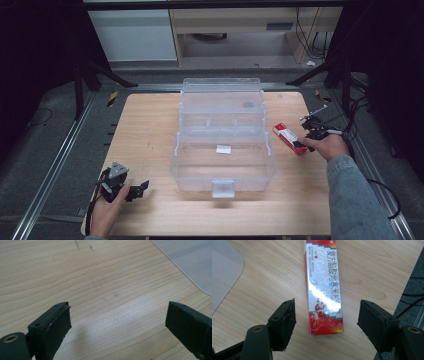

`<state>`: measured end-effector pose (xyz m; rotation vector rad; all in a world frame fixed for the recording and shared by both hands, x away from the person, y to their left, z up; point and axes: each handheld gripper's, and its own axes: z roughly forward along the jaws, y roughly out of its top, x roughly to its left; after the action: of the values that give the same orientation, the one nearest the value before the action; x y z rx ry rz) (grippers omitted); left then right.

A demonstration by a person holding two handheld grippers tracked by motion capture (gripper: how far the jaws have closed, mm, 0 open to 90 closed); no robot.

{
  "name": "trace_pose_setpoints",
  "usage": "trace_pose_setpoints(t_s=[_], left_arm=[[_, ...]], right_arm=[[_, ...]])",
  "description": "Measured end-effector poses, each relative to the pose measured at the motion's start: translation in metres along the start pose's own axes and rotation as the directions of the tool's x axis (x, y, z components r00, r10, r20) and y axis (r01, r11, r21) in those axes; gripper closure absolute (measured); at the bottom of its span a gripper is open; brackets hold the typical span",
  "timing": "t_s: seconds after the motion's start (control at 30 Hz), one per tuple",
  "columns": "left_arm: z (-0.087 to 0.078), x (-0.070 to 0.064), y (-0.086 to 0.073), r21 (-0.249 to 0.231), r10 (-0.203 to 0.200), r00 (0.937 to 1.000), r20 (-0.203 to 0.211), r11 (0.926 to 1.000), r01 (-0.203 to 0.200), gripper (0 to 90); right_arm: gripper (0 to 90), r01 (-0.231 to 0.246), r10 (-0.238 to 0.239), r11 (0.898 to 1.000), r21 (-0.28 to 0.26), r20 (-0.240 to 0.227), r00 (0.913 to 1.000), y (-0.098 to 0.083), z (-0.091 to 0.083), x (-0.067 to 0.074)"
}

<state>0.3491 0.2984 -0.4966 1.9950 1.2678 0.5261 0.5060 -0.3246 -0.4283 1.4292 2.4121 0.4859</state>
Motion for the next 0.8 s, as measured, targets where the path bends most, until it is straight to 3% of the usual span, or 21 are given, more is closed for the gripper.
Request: trace_pose_setpoints(t_s=[0.17,0.4,0.8], left_arm=[[0.002,0.001,-0.003,0.025,0.010,0.9999,-0.003,0.9996,-0.010,5.8],[0.004,-0.001,-0.004,0.036,0.016,0.9999,-0.003,0.9992,-0.015,5.7],[0.004,-0.002,-0.006,0.049,0.026,0.9997,-0.001,0.9984,-0.026,5.8]], right_arm=[[28.5,0.004,-0.004,0.999,0.040,0.001,1.0000,0.008,0.008,-0.005],[37.5,0.024,-0.021,0.993,0.118,-0.030,0.9993,0.010,0.024,-0.005],[45.6,0.044,-0.037,0.985,0.166,-0.047,0.9982,0.008,0.037,-0.005]])
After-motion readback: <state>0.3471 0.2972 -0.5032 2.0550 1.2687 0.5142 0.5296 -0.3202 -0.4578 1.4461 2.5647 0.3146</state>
